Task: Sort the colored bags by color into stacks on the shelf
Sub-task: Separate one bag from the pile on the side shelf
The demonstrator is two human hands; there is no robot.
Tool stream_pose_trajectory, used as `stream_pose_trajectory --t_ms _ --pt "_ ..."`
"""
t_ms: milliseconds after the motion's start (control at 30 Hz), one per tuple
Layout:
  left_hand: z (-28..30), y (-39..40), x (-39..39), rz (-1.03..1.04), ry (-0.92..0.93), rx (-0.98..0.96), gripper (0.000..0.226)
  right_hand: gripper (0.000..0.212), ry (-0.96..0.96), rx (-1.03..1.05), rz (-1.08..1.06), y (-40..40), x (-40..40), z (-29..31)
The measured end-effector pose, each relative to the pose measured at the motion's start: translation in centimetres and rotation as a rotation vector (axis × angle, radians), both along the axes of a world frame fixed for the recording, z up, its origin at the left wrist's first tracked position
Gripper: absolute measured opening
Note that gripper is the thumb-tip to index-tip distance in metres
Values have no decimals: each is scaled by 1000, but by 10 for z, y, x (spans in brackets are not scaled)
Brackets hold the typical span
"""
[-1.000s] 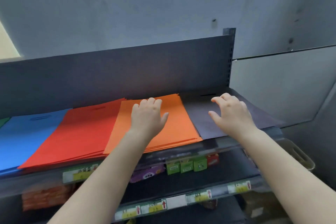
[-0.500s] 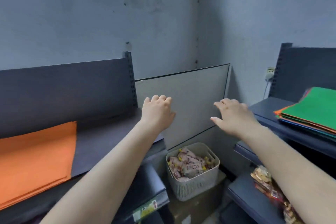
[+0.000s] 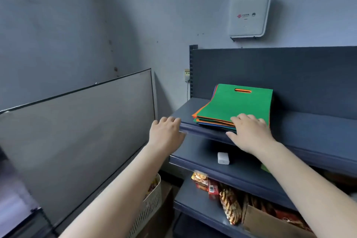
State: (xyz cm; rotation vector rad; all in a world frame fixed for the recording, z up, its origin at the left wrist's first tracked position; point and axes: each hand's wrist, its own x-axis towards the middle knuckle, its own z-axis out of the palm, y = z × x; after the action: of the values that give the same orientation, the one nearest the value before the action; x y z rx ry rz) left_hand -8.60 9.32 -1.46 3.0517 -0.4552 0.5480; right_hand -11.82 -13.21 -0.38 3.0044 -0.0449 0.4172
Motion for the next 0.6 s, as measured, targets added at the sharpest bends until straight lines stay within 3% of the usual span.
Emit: stream_pose_trajectory --t_ms 400,600 --pt "-29 -90 130 -258 85 6 40 51 69 49 -305 -70 60 -23" --pt "-51 -112 172 -378 126 -66 41 49 5 338 -552 -91 84 -37"
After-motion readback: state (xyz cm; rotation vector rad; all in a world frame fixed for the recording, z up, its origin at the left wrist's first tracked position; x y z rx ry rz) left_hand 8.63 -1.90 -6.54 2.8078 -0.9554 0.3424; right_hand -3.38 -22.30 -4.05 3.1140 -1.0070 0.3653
